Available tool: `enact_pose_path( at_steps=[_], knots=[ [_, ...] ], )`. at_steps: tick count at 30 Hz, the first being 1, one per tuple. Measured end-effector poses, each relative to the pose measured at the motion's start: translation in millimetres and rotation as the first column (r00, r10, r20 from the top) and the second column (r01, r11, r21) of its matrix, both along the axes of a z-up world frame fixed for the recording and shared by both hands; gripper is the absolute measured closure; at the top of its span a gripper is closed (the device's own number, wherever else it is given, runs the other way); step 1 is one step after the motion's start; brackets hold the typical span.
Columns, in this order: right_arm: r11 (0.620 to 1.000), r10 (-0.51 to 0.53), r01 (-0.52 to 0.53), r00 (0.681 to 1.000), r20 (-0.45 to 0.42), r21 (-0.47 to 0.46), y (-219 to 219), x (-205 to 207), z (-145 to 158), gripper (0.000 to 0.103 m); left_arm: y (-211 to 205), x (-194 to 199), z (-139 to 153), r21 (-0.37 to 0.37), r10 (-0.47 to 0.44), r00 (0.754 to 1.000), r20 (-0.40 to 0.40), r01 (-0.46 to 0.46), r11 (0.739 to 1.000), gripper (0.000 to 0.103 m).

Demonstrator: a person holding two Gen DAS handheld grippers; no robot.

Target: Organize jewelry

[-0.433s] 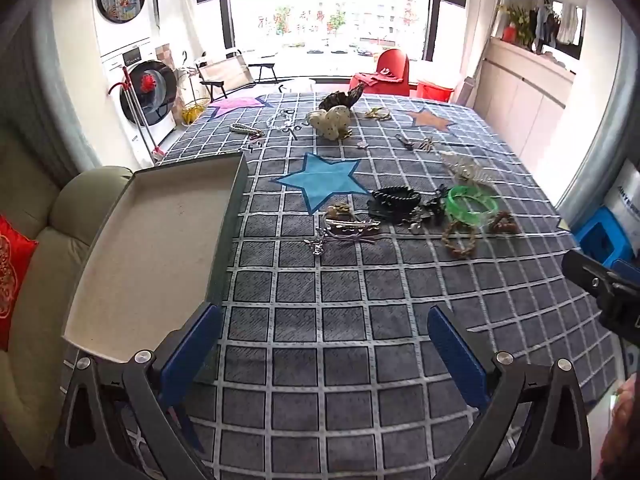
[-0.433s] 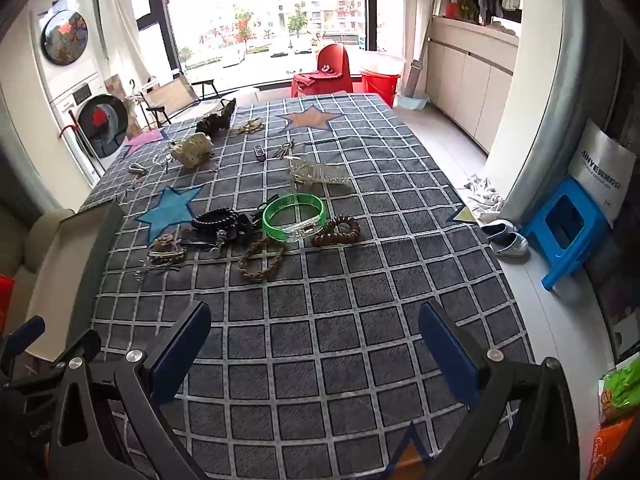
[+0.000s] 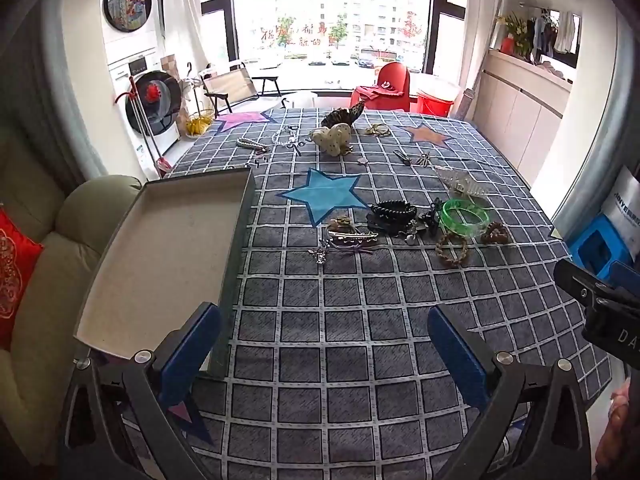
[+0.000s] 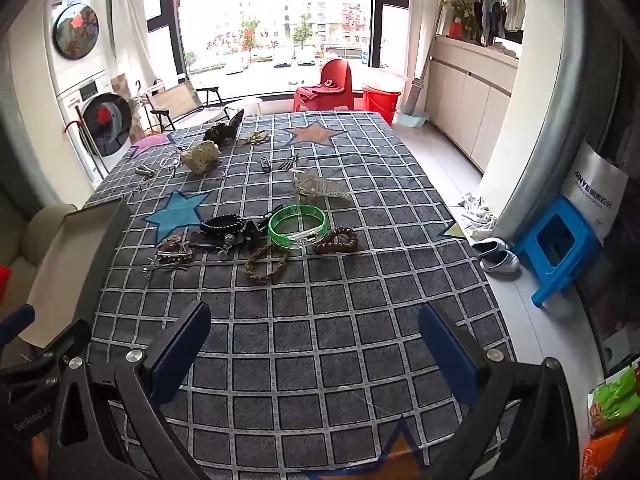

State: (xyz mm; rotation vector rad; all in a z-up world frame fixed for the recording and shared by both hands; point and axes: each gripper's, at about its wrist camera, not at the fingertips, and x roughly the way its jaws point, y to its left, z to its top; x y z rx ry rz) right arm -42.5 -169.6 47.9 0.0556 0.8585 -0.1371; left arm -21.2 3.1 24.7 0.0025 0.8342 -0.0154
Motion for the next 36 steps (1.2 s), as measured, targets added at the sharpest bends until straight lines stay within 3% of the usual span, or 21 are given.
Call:
enact_pose_path(
  at_steps=[36],
  knots=[
    [1.0,-0.002,0.002,1.0,-0.016,-0.015,4.7,1.4,-2.7,0.0,-1.5,-4.7,0.4,0.048,0.0,1.0,0.018,-0.001,0.999,0.0]
  ],
)
